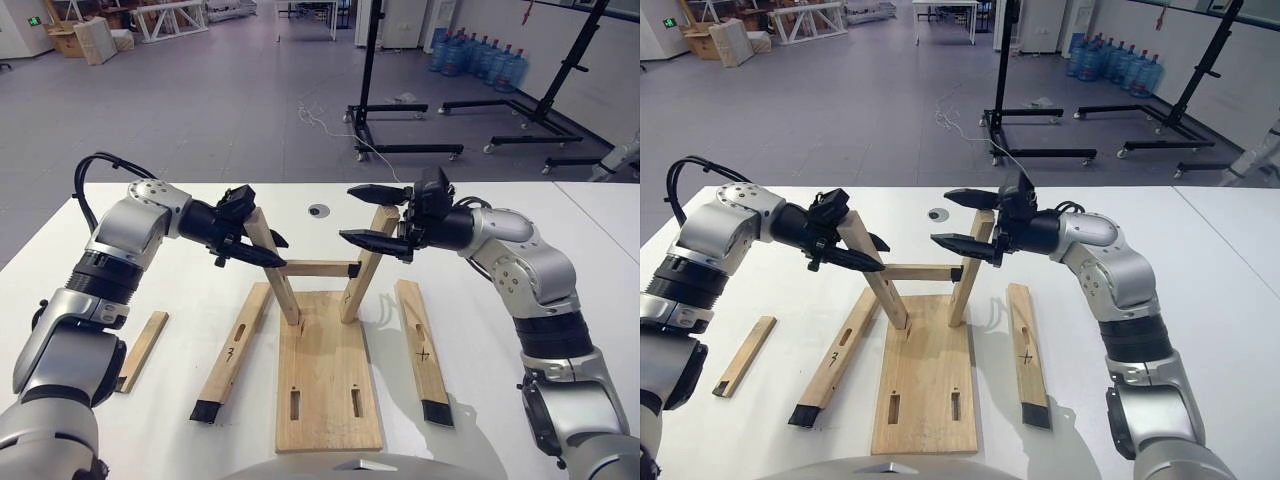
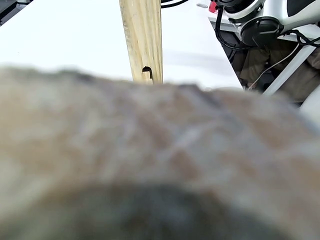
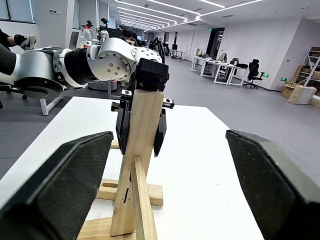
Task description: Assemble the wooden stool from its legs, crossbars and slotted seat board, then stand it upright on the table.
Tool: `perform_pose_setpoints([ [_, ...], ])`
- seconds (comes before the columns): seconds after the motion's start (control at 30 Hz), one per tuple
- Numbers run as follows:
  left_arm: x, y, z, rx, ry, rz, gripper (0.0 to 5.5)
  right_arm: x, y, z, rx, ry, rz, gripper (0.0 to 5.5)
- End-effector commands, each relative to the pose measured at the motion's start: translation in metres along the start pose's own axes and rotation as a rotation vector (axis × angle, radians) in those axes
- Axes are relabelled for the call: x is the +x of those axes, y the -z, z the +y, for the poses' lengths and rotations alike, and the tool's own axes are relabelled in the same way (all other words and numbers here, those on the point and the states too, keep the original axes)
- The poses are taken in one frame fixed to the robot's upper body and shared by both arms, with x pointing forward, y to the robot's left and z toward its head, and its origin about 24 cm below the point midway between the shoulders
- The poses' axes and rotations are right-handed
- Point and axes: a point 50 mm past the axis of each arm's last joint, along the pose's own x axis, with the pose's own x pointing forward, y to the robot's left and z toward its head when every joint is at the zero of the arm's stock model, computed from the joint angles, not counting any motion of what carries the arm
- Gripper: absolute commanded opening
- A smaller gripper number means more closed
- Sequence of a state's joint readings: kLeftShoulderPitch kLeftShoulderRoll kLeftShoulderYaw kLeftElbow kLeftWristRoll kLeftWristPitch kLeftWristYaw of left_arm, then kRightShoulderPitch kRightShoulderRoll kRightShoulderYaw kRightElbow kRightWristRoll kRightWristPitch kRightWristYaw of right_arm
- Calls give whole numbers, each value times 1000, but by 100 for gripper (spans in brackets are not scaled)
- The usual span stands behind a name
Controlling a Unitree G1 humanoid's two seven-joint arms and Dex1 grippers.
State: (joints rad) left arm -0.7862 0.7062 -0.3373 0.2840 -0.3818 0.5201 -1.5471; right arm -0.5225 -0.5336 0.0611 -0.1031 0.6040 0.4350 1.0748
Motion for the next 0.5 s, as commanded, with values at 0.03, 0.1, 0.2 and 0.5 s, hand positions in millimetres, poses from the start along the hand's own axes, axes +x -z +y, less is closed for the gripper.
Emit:
perform_pose_setpoints([
  [0.03, 28, 54, -9, -156, 58, 144, 201, 6, 5, 5, 23, 13, 21, 413],
  [0.1, 27, 55, -9, -155, 55, 158, 201, 10, -12, 3, -36, 56, -35, 413],
  [0.2, 25, 57, -10, -159, 49, 167, 201, 17, -42, 1, -141, 140, -124, 413],
  [0.5, 21, 55, -9, -153, 40, 176, 201, 33, -52, 9, -385, 320, -70, 413],
])
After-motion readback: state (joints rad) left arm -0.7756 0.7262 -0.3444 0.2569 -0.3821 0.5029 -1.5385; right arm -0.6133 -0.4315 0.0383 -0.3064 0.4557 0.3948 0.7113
